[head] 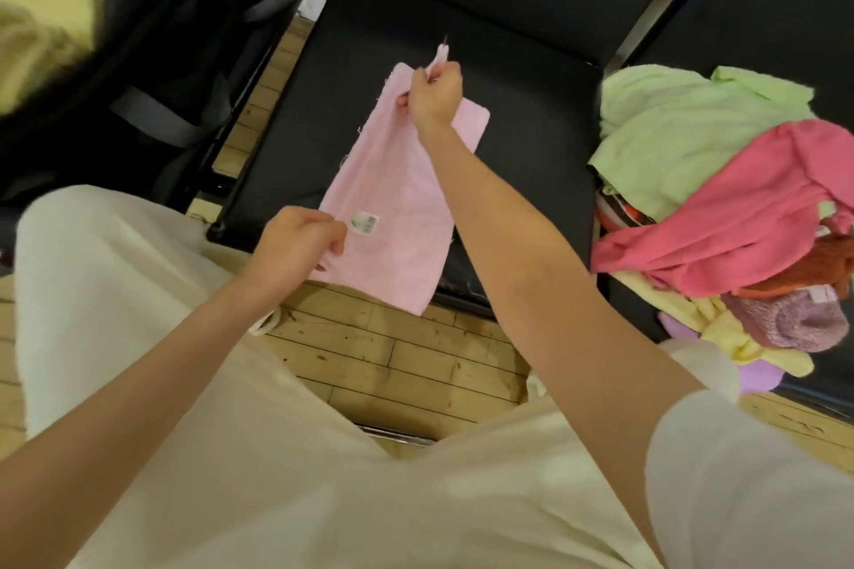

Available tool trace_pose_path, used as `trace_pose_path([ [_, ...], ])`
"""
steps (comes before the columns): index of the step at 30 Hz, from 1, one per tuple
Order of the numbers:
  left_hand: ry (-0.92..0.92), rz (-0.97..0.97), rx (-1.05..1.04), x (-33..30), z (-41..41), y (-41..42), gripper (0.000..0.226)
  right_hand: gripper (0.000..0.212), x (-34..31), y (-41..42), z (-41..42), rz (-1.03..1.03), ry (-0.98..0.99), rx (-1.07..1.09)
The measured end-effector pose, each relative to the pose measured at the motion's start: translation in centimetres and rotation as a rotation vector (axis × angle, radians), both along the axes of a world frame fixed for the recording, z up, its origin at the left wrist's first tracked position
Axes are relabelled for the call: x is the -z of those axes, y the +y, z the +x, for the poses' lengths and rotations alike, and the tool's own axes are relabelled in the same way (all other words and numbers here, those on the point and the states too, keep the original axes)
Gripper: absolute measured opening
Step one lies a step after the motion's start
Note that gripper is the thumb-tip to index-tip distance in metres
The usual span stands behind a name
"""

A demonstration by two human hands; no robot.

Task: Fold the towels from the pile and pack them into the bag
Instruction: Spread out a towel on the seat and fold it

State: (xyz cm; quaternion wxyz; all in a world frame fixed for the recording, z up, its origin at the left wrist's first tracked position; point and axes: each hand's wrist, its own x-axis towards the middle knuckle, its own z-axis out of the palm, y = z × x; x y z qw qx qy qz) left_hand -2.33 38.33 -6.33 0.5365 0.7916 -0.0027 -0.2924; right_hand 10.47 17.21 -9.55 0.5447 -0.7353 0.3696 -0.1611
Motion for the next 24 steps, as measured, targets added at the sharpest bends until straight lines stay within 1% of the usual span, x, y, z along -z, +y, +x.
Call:
trace_pose_path([
  [2, -0.043, 0.128, 0.026, 1.2, 0.6, 1.1, 0.021, 0.011, 1.2, 1.3, 1.2, -0.004, 0.050, -0.013],
  [3, -0.081, 0.221, 0.063, 1.6, 0.9, 1.5, 0.018, 0.007, 1.6, 1.7, 1.7, 0.007, 0.077, -0.017],
  [5, -0.156, 0.449, 0.191, 2.1, 1.2, 2.0, 0.024, 0.012, 1.9, 2.4, 2.0, 0.011, 0.114, -0.037],
  [7, -0.209, 0.624, 0.289, 2.4, 1.2, 2.4, 0.030, 0.015, 2.0, 2.8, 1.5, -0.001, 0.154, -0.051],
  [9, -0.232, 0.746, 0.358, 2.5, 1.2, 2.6, 0.029, 0.011, 2.3, 2.8, 0.1, -0.037, 0.177, -0.070],
  [11, -0.255, 0.823, 0.382, 2.4, 1.4, 2.7, 0.027, 0.007, 2.3, 2.6, -2.3, -0.075, 0.156, -0.099],
  [13, -0.335, 0.846, 0.340, 2.2, 1.3, 2.6, 0.022, 0.004, 2.4, 2.6, -5.9, -0.115, 0.104, -0.130],
  [15, -0.502, 0.795, 0.273, 2.4, 1.2, 2.4, 0.026, 0.008, 2.1, 2.7, -10.0, -0.203, 0.059, -0.212],
  [17, -0.736, 0.690, 0.297, 2.8, 0.9, 2.2, 0.034, 0.013, 1.6, 2.6, -14.5, -0.386, 0.019, -0.375],
  [18, -0.847, 0.642, 0.346, 3.1, 0.9, 2.1, 0.037, 0.015, 1.4, 2.5, -16.5, -0.518, 0.011, -0.488],
  [19, -0.919, 0.598, 0.413, 3.2, 0.9, 2.0, 0.037, 0.017, 1.2, 2.4, -18.2, -0.660, 0.012, -0.612],
  [20, -0.931, 0.561, 0.492, 3.4, 0.8, 1.9, 0.035, 0.020, 1.1, 2.3, -19.7, -0.792, 0.016, -0.734],
  [21, -0.900, 0.533, 0.571, 3.5, 0.7, 1.8, 0.035, 0.024, 1.0, 2.3, -21.0, -0.889, 0.030, -0.843],
  [22, -0.854, 0.516, 0.640, 3.7, 0.5, 1.8, 0.036, 0.028, 0.9, 2.3, -22.2, -0.948, 0.052, -0.935],
  [24, -0.793, 0.501, 0.697, 4.2, 0.2, 2.0, 0.040, 0.035, 1.3, 2.4, -23.9, -1.002, 0.104, -1.058],
])
